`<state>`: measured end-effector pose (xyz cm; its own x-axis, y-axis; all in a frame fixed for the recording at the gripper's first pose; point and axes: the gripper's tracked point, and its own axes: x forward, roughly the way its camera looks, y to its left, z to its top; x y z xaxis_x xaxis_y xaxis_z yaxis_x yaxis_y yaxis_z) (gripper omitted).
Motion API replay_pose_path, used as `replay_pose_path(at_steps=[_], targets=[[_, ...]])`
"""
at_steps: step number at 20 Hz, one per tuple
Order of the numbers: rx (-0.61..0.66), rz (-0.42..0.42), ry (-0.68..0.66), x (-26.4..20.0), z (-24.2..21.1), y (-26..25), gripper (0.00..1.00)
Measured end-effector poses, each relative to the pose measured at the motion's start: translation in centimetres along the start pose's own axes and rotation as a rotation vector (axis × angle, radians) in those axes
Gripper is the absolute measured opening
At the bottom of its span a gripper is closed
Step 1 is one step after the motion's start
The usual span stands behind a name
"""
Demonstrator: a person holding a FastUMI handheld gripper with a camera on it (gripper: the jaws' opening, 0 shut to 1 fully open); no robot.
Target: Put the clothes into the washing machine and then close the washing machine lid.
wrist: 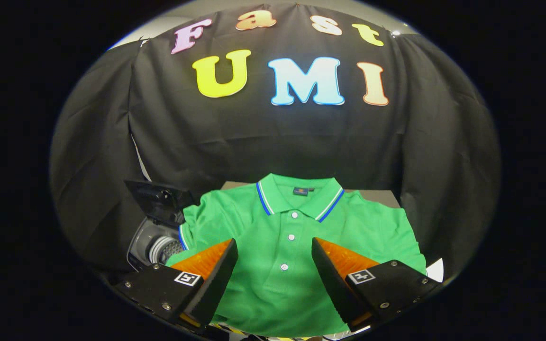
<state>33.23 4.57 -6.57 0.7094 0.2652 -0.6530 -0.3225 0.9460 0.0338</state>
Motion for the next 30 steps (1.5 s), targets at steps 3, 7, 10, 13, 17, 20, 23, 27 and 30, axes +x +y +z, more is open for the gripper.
replay_pose_path(at_steps=[3, 7, 10, 13, 17, 20, 23, 27, 30], targets=[[-0.02, -0.017, 0.05, 0.7, -1.3, -0.4, 0.97], [-0.034, -0.032, 0.117, 2.0, -3.2, -0.9, 0.97], [-0.01, -0.008, 0.13, 2.1, -3.0, -0.6, 0.96], [-0.054, 0.026, 0.153, 2.4, -3.2, -0.4, 0.97], [-0.108, 0.116, 0.136, 2.3, -3.0, 1.3, 0.66], [-0.119, 0.099, 0.115, 2.6, -2.8, 1.4, 0.15], [-0.082, 0.077, 0.071, 2.5, -2.3, 1.4, 0.01], [0.129, 0.146, 0.006, 2.4, -0.9, 2.3, 0.0], [0.228, 0.204, -0.071, 1.5, 1.6, 3.1, 0.0]])
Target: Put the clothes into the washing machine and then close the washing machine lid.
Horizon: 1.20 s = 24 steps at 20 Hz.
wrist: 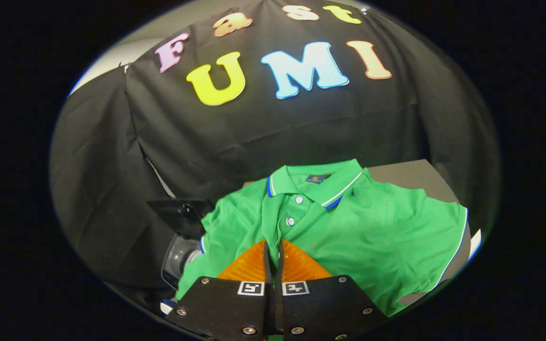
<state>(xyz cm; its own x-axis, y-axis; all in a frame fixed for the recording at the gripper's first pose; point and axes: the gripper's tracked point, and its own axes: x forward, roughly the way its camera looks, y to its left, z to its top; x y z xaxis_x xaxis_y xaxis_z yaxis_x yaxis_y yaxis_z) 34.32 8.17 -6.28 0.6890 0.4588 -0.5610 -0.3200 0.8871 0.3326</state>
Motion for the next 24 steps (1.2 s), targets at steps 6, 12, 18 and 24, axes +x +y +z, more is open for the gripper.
replay_pose_path(at_steps=[6, 12, 18, 24], targets=[[0.067, 0.117, -0.133, -0.7, 3.9, 4.8, 0.0], [0.052, 0.211, -0.201, -1.5, 5.2, 11.1, 0.0], [0.067, 0.301, -0.222, -1.0, 5.4, 17.7, 0.0], [0.043, 0.348, -0.187, 1.4, 3.0, 24.0, 0.0]])
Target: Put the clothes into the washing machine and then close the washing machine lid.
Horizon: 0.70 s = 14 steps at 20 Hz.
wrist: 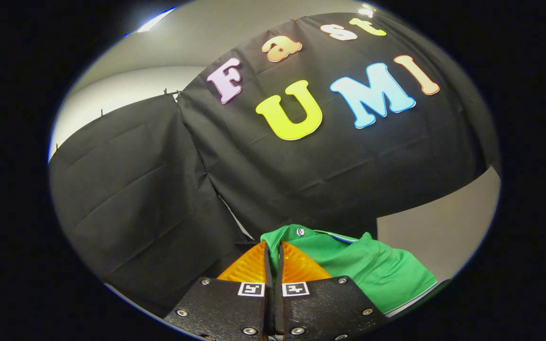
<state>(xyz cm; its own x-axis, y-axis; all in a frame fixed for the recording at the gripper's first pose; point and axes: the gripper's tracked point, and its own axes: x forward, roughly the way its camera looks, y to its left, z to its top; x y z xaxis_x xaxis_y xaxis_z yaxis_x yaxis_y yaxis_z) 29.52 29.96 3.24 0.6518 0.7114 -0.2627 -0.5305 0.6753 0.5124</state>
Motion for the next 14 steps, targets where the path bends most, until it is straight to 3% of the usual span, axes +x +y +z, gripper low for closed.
replay_pose_path(at_steps=[7, 14], targets=[[-0.021, 0.015, 0.081, 5.2, -5.8, 4.6, 0.0], [-0.092, -0.061, 0.163, 10.3, -13.3, 5.1, 0.0]])
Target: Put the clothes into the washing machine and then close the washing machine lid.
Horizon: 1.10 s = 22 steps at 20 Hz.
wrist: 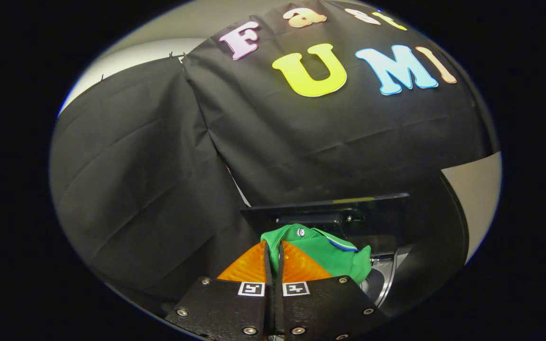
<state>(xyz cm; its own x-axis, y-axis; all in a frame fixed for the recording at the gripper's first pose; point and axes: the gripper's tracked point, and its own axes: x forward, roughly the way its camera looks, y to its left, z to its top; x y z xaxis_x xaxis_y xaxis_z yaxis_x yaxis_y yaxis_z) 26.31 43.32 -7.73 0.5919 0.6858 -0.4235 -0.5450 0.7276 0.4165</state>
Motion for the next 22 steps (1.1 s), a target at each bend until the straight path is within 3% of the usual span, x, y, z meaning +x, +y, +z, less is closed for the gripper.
replay_pose_path(at_steps=[11, 12, 19, 22], targets=[[-0.066, -0.138, 0.199, 6.8, -12.8, -2.1, 0.02], [-0.085, -0.151, 0.22, 7.1, -13.9, -2.3, 0.07], [-0.177, -0.223, 0.241, 8.1, -17.6, -3.5, 0.97], [-0.189, -0.205, 0.208, 7.9, -17.5, -2.9, 0.96]])
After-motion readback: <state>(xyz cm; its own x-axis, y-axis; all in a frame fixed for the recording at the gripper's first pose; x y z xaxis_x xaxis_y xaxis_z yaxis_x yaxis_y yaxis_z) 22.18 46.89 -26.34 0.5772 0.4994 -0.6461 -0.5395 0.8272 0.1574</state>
